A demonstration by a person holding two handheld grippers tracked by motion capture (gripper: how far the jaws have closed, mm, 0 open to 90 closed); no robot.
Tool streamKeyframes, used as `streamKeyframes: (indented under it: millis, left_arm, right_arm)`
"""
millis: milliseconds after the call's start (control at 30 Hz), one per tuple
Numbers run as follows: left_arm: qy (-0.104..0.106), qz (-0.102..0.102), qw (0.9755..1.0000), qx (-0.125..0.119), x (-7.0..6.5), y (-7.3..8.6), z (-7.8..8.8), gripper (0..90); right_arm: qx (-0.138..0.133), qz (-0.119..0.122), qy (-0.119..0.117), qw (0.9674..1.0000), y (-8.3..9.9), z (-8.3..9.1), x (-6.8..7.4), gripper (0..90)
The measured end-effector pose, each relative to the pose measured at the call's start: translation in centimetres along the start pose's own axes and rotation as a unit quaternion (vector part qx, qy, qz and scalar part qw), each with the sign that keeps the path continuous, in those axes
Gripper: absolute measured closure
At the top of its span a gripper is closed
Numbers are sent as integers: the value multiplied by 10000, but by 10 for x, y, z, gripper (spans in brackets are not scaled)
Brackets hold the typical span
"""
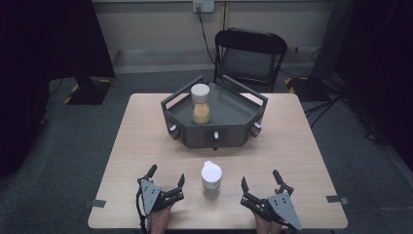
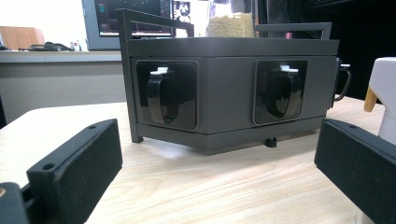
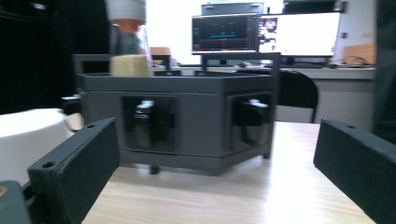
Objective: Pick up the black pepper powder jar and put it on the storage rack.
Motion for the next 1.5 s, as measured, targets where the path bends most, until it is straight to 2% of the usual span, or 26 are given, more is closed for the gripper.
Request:
streamKeyframes:
  millis: [133, 267, 533, 667, 1033, 1367, 1500]
  left_arm:
    - [-4, -1, 10000, 0, 0, 0, 0, 2]
    - [-4, -1, 10000, 0, 0, 0, 0, 1]
    - [-4, -1, 10000, 1, 0, 0, 0, 2]
    - [-4, -2, 10000, 0, 0, 0, 0, 2]
    - [-4, -3, 10000, 2, 0, 0, 0, 2]
    - [-4, -1, 10000, 0, 0, 0, 0, 2]
    - [-4, -1, 10000, 0, 0, 0, 0, 1]
  right_arm:
    - [-12, 8, -232, 9997, -2, -2, 7, 0]
    - [-31, -89, -351, 9993, -6, -3, 13, 0]
    - [-147, -78, -532, 9984, -17, -7, 27, 0]
    - [-47, -39, -717, 9974, -23, -14, 33, 0]
    - [-170, -102, -1184, 9928, -37, -29, 51, 3]
    - [63, -144, -1299, 9914, -32, -37, 68, 44]
    - [191, -82, -1327, 9909, -27, -38, 74, 63]
Point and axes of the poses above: each handheld gripper's, and its own axes: z roughly backward along the jaws, y roughly out of its underside, x roughly to its left, the point moved 8 cm from there along -z, roughly forward along the jaws, and after that the axes turned 2 degrees about z, right-handed, at the moved point
